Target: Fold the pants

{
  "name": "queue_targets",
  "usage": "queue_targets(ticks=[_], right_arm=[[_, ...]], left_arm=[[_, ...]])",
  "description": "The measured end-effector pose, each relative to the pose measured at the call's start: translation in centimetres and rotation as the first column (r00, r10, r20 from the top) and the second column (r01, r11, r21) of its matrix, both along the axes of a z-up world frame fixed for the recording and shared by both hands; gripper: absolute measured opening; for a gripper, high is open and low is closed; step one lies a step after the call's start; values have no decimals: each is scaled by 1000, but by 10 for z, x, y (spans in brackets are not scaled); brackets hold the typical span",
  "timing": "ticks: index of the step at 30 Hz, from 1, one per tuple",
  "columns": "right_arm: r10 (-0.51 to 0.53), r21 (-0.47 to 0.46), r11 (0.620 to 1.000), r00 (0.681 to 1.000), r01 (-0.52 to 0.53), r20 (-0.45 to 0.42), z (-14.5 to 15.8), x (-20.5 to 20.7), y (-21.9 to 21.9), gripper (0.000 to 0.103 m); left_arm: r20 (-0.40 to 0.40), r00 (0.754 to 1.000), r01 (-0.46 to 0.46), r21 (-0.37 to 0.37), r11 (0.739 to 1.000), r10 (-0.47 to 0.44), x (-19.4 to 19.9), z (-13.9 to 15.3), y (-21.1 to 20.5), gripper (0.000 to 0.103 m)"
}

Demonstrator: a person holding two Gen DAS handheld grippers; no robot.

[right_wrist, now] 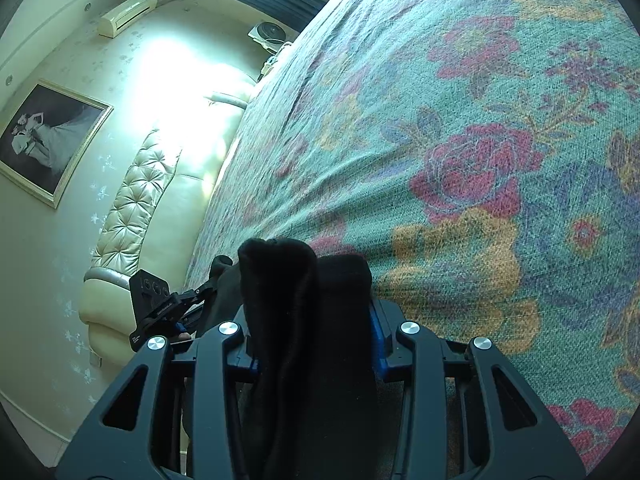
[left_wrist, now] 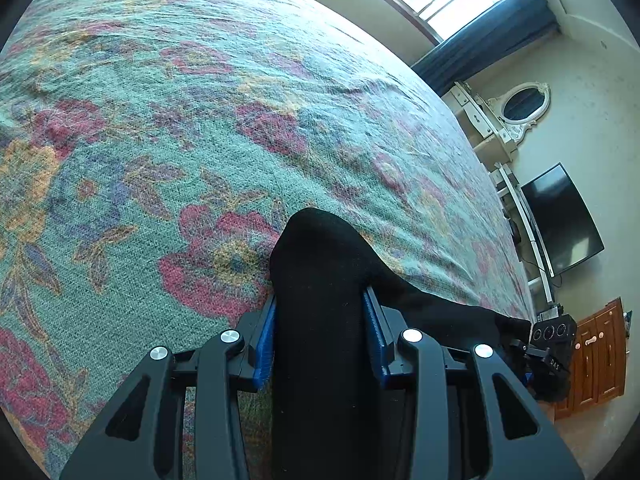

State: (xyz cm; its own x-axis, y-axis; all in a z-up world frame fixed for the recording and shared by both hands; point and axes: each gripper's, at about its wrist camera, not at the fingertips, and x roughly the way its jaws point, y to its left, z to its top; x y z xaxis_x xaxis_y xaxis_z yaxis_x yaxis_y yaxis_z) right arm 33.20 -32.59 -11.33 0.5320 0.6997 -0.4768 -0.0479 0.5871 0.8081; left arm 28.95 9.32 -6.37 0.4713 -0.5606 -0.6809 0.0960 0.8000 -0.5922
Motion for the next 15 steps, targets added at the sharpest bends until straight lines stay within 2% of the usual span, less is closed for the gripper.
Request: queue_targets(ticks=[15], right_arm=[[-6,43,999,1000,6,10,-12,-5,-13,38]], left_arm=[[19,1000,-7,-28,1000,7,-10,-5,6,40]])
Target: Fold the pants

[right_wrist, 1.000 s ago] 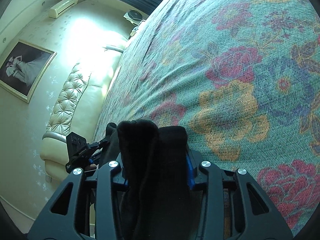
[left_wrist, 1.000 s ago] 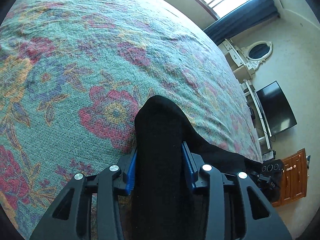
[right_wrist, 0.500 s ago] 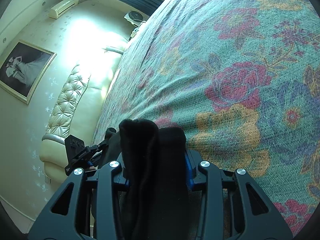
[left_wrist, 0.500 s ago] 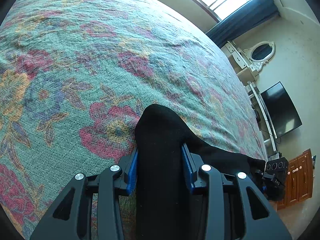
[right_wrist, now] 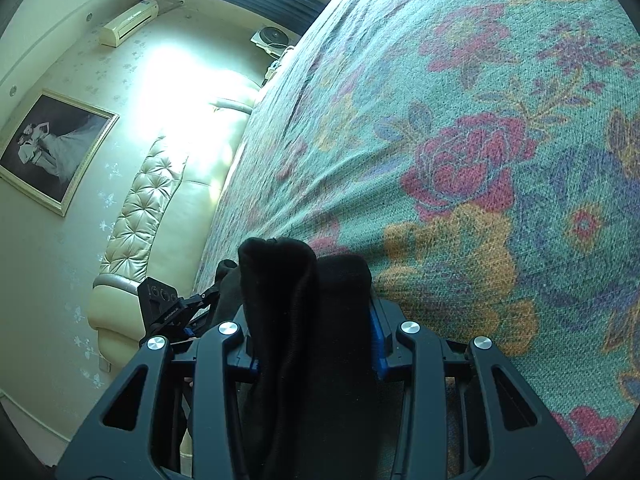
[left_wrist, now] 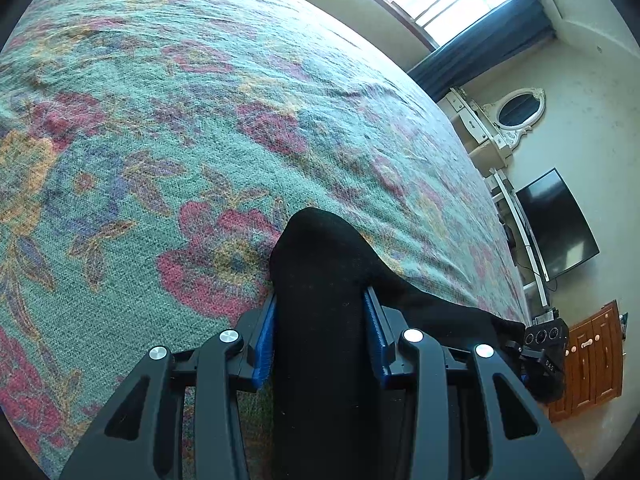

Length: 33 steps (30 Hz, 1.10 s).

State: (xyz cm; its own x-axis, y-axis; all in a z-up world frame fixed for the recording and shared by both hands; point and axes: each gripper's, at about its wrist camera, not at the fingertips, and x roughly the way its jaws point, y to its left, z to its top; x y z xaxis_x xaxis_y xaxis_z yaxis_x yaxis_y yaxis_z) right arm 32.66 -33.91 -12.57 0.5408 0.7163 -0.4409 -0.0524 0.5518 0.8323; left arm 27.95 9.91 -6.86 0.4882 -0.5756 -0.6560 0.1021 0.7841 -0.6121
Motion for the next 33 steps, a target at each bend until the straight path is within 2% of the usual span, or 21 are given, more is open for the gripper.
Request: queue_targets(ticks=[17,19,21,23,24,27,33], right_arm=[[0,4,1000,1000,0,3,-1,-1,-3,38],[-1,6,1000,1000,1,0,-1,-2,-3,39],[7,20,1000,1000,-7,-1,1,-4,-5,48],[22,27,999,1000,-22,-4,5,-9,-5,56],[25,27,999,1000,-24,-7,8,-12,-6,64],[28,35,999,1000,-28,0,15,-31,-11,76],[73,36,997,997,-72,-20,15,-76,-7,81]], left_arm=[[-5,1000,3,-15,1000,-3,1,-3,1,40],[-3,1000,15,-23,1000,-15,2,-3,1,43],[-3,999,45,-49,998,-45,1,-3,5,45],[-19,998,58,-109,992,-60,-2,-4,13,47],[-19,998,55,-121,991,-58,-6,-3,17,49],[-24,998,55,-131,990,-58,-24,-2,27,51],[-78,996,26,-216,976,-44,-69,-12,42,52]])
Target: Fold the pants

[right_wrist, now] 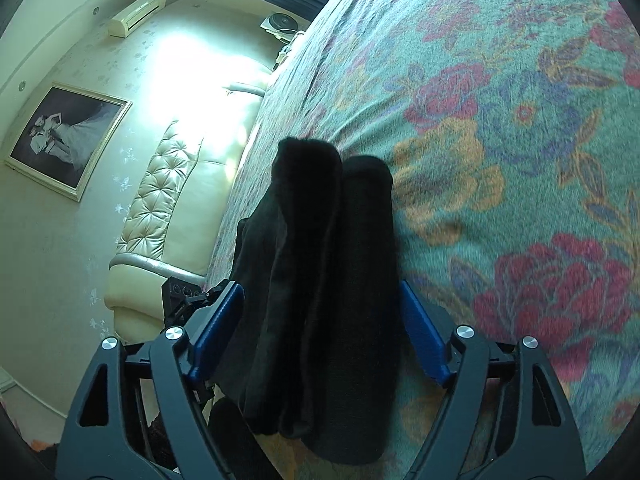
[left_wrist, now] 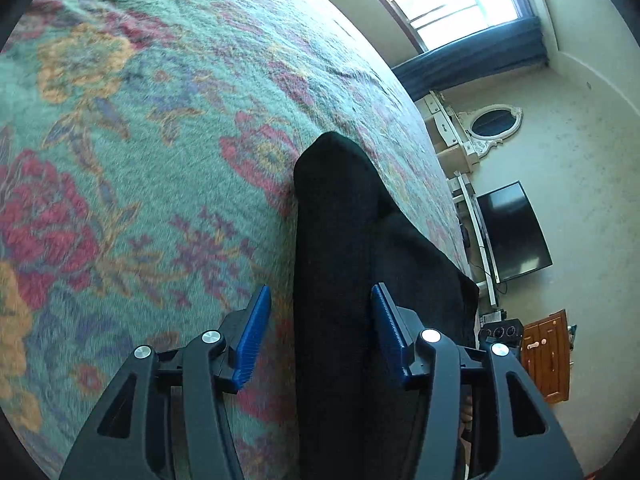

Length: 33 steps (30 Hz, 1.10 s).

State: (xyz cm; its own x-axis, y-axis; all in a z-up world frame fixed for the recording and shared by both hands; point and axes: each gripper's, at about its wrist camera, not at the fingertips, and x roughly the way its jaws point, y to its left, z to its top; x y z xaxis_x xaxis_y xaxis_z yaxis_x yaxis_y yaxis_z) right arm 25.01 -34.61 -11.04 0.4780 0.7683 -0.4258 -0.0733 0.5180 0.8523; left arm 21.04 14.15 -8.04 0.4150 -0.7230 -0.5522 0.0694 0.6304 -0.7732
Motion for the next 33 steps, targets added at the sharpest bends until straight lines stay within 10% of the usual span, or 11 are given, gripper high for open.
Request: queue_targets(ticks=[7,11,15,33], right_arm=[[42,-6,999,999,-42,2,1,-40,21,83],[17,-64,998,1000,-19,-22,-4,-48,28,49],[-25,11,1000,999,25,-22,-10,-57,26,37],[-91,101,991,996,93,-21,-28,-89,23,34]], left_arm=[[-21,999,-43,-30,999,43,-49,-5,8,56],[-34,997,-71,-29,997,70,-70,-6,10,56],[-42,995,-93,-25,995,92,-84,-6,4,62],[16,998,-55,72,996,54,-59,-4,-18,65]])
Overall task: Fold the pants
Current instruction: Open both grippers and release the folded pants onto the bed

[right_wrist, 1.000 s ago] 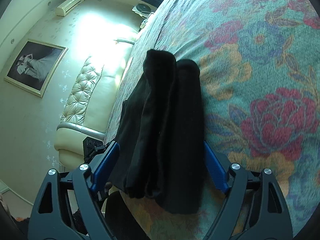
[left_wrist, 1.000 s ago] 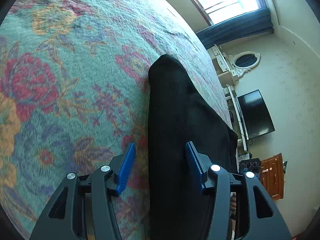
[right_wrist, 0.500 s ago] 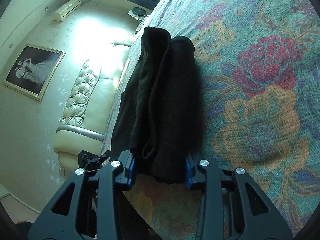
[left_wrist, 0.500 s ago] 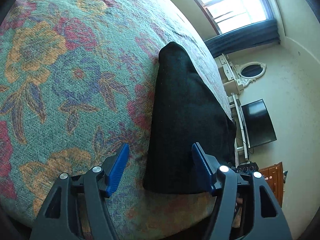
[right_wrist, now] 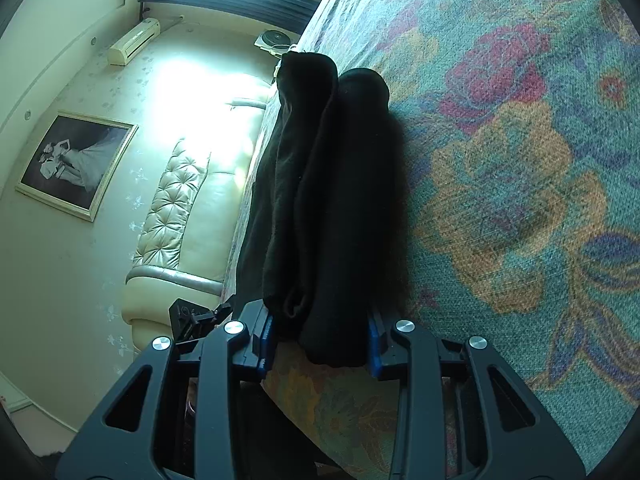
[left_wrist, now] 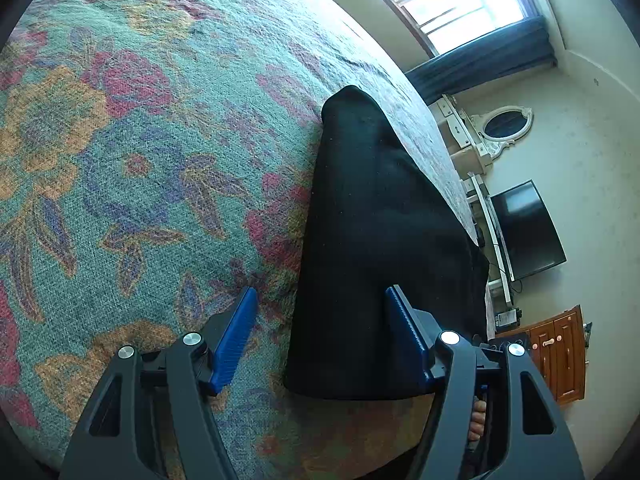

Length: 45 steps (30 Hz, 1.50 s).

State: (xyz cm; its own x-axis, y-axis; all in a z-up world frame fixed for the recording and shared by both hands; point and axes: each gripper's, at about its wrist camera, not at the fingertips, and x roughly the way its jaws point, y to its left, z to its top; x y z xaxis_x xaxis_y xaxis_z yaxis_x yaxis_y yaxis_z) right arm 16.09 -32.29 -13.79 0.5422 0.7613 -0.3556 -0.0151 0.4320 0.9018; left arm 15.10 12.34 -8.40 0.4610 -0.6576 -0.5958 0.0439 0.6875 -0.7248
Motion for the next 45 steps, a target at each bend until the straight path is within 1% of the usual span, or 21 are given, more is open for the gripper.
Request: queue_targets(ticks=[4,5,8,10,12,14,15,16,18,21,27,33,39,42,45], right_arm=[[-6,0,1000,1000,6,2,-1,0,-4,36],[-7,5,1000,1000,7,3,-2,0,-5,38],[-15,34,999,1000,15,7,-2,0,-6,44],[-16,50,999,1000,16,15,-3,-1,-10,48],[-17,59,998,999,15,27,0,-2,-9,58],[-13,49,999,999,11,41,6,-2,-5,65],[-10,38,999,999,8,48,9,-3,-4,69],[-7,27,1000,998,5,56,11,-4,-3,72],[-4,9,1000,997,4,71,16,-6,-1,80],[-5,-27,1000,996,8,89,22,-12,3,88],[-22,-82,996,993,32,119,27,-24,7,90],[-54,-69,996,988,65,147,27,-33,4,91],[-72,-100,991,986,88,152,27,-36,9,93],[-70,-136,986,985,92,155,28,-37,14,93],[-66,-215,972,986,98,151,32,-40,25,93]], left_arm=[[9,1000,-6,8,1000,6,-6,1,-4,66],[12,1000,-6,8,1000,6,-9,-1,-3,66],[29,1000,6,11,1000,-6,-15,-1,-3,73],[46,999,22,47,999,-24,-15,1,-11,80],[67,997,42,85,995,-48,-17,3,-19,86],[86,994,52,137,989,-65,-19,4,-27,88],[93,994,51,148,988,-65,-20,4,-29,90],[98,993,45,149,988,-60,-19,4,-31,91],[106,993,31,140,990,-46,-19,2,-31,92],[124,990,43,165,985,-64,-21,2,-34,93],[162,985,34,185,982,-65,-23,1,-37,93],[175,984,-1,216,976,-38,-25,2,-44,93],[178,984,-35,261,965,-12,-26,4,-51,93],[184,983,-50,293,955,-5,-27,6,-55,93],[203,979,-74,351,934,1,-31,11,-61,93]])
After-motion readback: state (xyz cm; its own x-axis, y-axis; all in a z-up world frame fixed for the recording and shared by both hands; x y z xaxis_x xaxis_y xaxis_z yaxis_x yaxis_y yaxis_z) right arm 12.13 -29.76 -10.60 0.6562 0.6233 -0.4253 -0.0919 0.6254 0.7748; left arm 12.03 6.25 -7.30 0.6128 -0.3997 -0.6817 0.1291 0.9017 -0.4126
